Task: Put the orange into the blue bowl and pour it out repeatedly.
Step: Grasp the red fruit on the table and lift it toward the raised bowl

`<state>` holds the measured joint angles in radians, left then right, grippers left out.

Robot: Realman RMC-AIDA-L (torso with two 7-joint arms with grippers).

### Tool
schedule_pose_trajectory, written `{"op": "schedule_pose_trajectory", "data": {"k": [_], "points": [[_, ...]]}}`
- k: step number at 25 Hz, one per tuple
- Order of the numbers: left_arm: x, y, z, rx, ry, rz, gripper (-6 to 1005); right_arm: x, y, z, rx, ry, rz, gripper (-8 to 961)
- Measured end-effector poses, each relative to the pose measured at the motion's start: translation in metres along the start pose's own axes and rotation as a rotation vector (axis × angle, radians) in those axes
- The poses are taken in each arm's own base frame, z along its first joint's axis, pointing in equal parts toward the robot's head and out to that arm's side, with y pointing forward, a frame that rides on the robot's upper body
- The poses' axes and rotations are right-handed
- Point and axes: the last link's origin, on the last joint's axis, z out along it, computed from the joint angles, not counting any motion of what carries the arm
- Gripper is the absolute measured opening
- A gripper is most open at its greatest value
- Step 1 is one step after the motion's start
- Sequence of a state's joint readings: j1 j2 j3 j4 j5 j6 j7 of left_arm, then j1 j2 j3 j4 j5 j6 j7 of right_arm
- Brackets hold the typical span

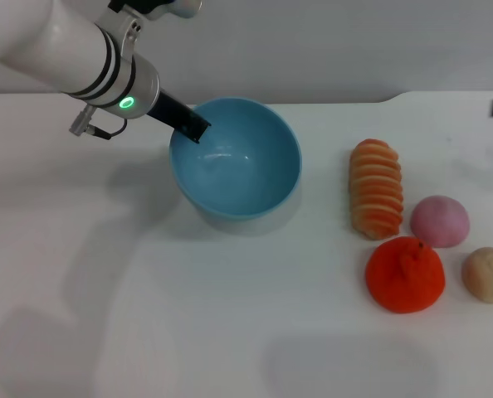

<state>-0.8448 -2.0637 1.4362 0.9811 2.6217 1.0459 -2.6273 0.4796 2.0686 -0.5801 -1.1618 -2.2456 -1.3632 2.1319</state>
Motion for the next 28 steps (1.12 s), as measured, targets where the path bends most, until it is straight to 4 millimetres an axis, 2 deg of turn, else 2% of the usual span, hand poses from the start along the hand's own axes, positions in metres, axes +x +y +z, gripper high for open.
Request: {"op": "schedule_pose_trajectory", "data": {"k": [3, 8, 15, 20, 28], "points": [[0.001, 0.0, -0.001, 0.001, 0.003, 0.002, 0, -0.006, 0.02, 0.015, -0.048, 0.111, -0.036, 694], [-0.002, -0.002, -0.001, 0.002, 0.003, -0.01, 0, 0.007, 0.047, 0.041, -0.109, 0.263, -0.068, 694], [-0.003, -0.003, -0.001, 0.005, 0.005, -0.011, -1, 0.026, 0.064, 0.051, -0.178, 0.361, -0.026, 694], [-0.003, -0.001, 0.0, 0.007, 0.0, 0.0, -1, 0.035, 0.067, 0.048, -0.197, 0.424, 0.001, 694], [-0.001, -0.002, 0.0, 0.015, 0.02, 0.0, 0, 0.054, 0.058, 0.048, -0.133, 0.542, 0.019, 695]]}}
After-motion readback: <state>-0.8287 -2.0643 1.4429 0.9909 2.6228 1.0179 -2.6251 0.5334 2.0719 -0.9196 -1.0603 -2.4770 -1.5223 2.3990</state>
